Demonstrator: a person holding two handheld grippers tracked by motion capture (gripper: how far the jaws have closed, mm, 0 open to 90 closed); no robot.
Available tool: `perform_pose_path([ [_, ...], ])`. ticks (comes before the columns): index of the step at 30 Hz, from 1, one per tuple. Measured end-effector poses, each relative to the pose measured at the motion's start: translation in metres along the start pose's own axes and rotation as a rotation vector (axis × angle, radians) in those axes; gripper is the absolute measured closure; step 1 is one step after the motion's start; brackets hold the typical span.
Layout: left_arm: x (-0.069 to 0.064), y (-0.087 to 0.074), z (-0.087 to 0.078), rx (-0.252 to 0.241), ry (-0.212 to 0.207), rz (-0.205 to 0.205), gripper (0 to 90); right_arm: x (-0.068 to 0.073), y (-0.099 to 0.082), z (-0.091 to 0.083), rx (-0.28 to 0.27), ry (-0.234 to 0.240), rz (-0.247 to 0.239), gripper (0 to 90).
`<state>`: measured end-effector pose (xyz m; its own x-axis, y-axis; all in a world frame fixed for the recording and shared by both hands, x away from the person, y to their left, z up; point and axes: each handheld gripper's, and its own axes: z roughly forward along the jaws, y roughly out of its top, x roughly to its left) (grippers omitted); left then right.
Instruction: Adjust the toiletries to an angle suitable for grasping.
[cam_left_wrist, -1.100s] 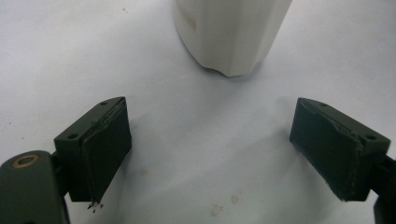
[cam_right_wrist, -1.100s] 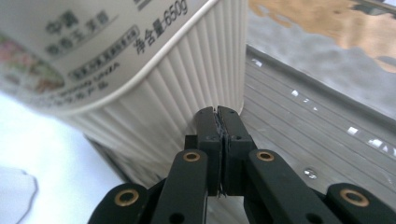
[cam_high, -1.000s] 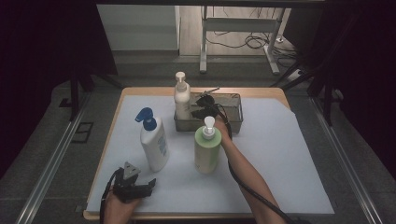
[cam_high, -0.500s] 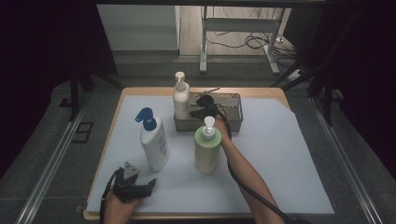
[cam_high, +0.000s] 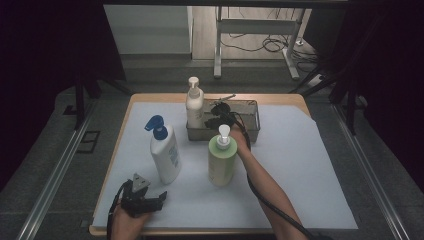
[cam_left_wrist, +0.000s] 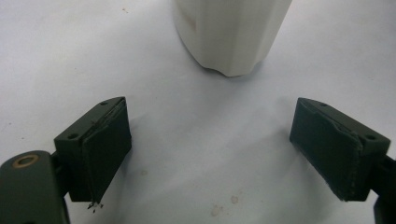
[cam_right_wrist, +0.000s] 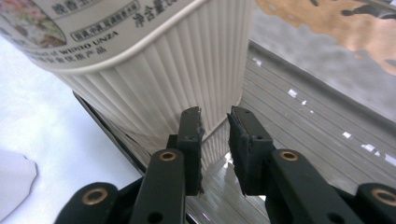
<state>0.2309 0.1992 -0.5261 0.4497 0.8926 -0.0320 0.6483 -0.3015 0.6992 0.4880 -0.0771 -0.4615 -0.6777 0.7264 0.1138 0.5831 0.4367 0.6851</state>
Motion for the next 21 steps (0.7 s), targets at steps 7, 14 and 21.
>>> perform_pose_path([
  [7,0.0,0.0,0.0,0.0,0.001,0.001,12.1,-0.005,-0.005,-0.014,-0.029,-0.013,-0.006,57.0],
  [14,0.0,0.0,0.0,-0.001,0.0,0.001,12.2,-0.005,-0.005,-0.032,-0.054,-0.012,-0.022,45.1],
  [21,0.0,0.0,0.0,-0.001,0.001,0.002,12.1,-0.005,-0.008,-0.051,-0.074,-0.025,-0.047,37.5],
])
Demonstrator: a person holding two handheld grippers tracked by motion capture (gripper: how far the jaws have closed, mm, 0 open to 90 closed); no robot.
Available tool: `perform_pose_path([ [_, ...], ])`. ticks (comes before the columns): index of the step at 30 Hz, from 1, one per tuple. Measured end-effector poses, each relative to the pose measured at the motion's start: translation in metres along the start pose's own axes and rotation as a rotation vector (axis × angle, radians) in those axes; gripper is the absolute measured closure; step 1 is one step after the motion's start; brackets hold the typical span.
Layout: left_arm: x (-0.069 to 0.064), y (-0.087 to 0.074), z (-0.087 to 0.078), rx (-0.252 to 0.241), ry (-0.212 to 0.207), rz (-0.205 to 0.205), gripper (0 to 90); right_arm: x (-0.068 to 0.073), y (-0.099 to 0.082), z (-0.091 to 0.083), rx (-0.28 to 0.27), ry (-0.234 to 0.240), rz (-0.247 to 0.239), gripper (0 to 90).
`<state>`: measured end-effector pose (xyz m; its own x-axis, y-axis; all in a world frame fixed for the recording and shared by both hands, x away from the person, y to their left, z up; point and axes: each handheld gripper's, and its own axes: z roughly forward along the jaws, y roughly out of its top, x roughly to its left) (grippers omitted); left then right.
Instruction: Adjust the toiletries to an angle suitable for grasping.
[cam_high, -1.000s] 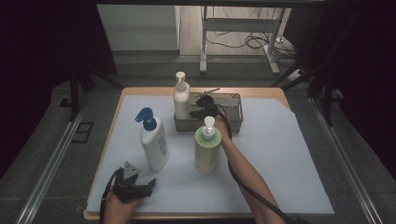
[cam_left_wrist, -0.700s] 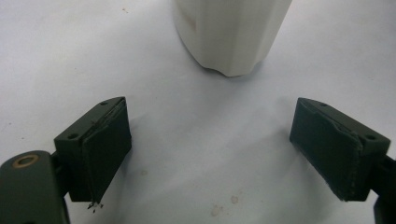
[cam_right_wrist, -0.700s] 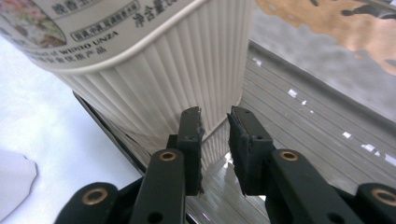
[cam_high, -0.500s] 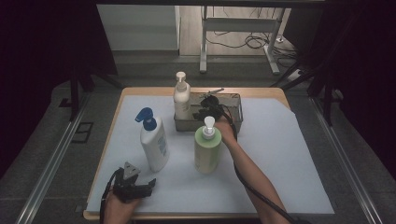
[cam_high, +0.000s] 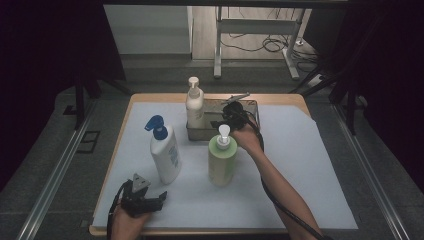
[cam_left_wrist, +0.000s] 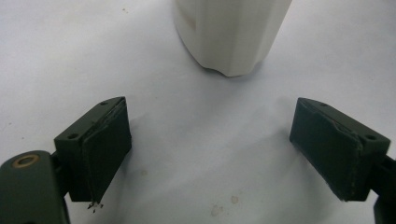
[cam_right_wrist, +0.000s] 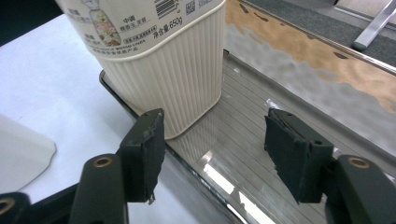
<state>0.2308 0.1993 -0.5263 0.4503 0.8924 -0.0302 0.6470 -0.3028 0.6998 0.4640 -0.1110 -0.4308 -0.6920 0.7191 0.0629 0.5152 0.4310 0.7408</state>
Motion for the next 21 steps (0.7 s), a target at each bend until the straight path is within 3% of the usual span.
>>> perform_pose_path([
  [8,0.0,0.0,0.0,-0.001,0.0,0.0,12.2,-0.005,-0.008,-0.017,0.008,0.001,-0.037,30.5],
  [21,0.0,0.0,0.0,-0.002,-0.001,-0.001,12.2,-0.008,-0.022,-0.042,-0.016,0.033,-0.053,25.9],
])
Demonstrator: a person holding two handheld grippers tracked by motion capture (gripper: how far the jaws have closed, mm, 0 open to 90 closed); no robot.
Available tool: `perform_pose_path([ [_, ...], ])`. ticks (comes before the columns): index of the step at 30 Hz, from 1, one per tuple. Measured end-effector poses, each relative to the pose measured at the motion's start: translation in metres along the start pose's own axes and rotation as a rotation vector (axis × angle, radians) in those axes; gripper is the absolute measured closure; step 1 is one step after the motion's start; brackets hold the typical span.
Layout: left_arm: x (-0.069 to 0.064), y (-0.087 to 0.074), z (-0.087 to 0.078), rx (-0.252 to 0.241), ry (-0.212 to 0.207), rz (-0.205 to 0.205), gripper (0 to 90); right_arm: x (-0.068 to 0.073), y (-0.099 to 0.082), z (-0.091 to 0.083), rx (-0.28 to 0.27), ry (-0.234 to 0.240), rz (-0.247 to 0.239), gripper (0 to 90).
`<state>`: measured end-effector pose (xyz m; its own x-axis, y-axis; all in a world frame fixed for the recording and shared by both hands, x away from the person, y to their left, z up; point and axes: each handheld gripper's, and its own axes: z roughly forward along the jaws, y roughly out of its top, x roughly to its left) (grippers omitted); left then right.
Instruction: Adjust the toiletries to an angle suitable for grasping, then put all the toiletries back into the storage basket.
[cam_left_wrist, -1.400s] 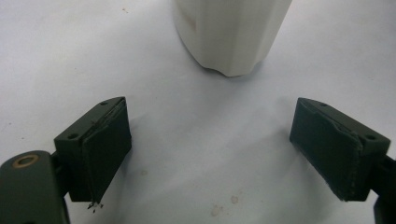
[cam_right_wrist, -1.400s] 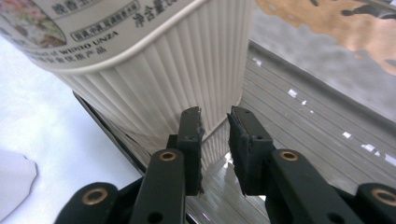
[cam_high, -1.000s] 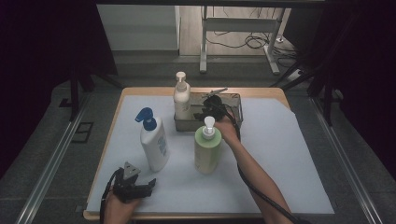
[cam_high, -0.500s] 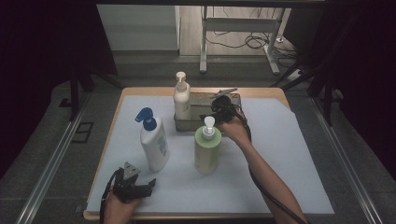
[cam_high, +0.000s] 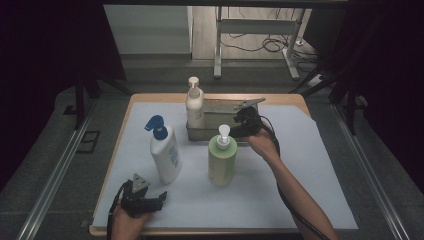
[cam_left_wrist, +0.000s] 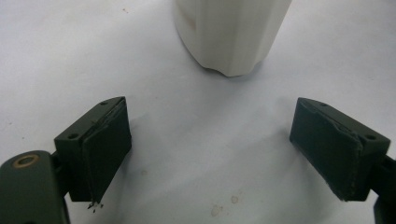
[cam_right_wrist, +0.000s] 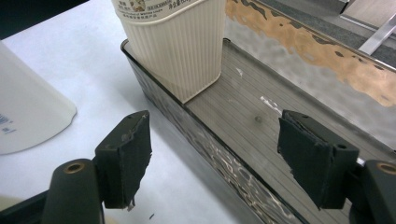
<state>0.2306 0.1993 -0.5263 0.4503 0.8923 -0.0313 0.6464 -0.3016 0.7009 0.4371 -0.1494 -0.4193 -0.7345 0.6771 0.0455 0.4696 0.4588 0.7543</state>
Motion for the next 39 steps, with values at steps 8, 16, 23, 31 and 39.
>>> perform_pose_path([
  [8,0.0,0.0,0.0,-0.001,0.001,0.0,12.2,0.001,-0.012,-0.01,0.012,-0.015,-0.015,24.4],
  [16,0.0,0.0,0.0,-0.001,0.002,0.0,12.2,0.002,-0.023,-0.02,0.023,-0.025,-0.026,21.2],
  [23,0.0,0.0,0.0,-0.001,0.001,0.0,12.2,0.001,-0.036,-0.03,0.031,-0.026,-0.037,20.6],
  [31,0.0,0.0,0.0,-0.001,0.002,0.0,12.2,0.002,-0.05,-0.043,0.035,-0.025,-0.04,19.8],
  [39,0.0,0.0,0.0,-0.001,0.002,0.0,12.2,0.004,-0.067,-0.057,0.041,-0.035,-0.04,17.3],
])
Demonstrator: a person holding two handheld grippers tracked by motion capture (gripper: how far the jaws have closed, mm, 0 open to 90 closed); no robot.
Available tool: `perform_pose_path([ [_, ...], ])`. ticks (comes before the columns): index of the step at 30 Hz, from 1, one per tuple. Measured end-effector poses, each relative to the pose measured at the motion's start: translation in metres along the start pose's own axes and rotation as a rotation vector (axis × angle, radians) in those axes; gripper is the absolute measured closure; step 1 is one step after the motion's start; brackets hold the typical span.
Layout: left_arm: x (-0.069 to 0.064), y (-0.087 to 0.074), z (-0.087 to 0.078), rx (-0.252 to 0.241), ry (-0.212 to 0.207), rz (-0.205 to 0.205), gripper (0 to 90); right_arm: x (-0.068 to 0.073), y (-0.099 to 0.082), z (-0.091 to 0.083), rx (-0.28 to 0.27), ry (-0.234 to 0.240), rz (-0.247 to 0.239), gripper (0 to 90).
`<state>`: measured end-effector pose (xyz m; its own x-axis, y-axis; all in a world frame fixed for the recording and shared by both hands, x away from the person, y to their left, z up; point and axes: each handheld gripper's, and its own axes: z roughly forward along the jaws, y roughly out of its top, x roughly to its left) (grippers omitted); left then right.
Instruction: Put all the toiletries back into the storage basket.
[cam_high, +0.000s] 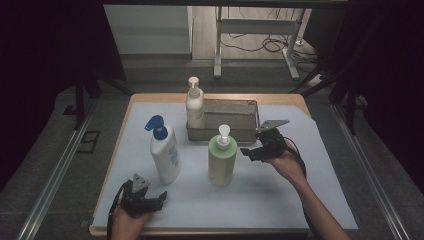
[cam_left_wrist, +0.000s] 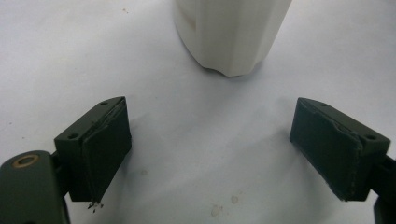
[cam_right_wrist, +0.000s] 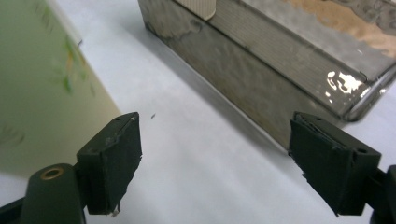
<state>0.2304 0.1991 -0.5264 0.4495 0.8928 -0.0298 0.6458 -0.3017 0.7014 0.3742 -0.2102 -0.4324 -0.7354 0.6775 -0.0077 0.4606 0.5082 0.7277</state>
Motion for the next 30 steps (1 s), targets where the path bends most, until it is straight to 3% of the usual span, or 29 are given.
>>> perform_pose_path([
  [7,0.0,0.0,0.0,-0.001,0.001,-0.001,12.2,0.008,-0.016,-0.013,-0.009,0.014,-0.004,14.3],
  [17,0.0,0.0,0.0,-0.001,0.002,-0.002,12.2,0.029,-0.028,-0.026,-0.034,0.079,-0.035,10.8],
  [30,0.0,0.0,0.0,-0.005,0.003,-0.002,12.2,0.058,-0.017,-0.023,-0.046,0.142,-0.079,4.3],
])
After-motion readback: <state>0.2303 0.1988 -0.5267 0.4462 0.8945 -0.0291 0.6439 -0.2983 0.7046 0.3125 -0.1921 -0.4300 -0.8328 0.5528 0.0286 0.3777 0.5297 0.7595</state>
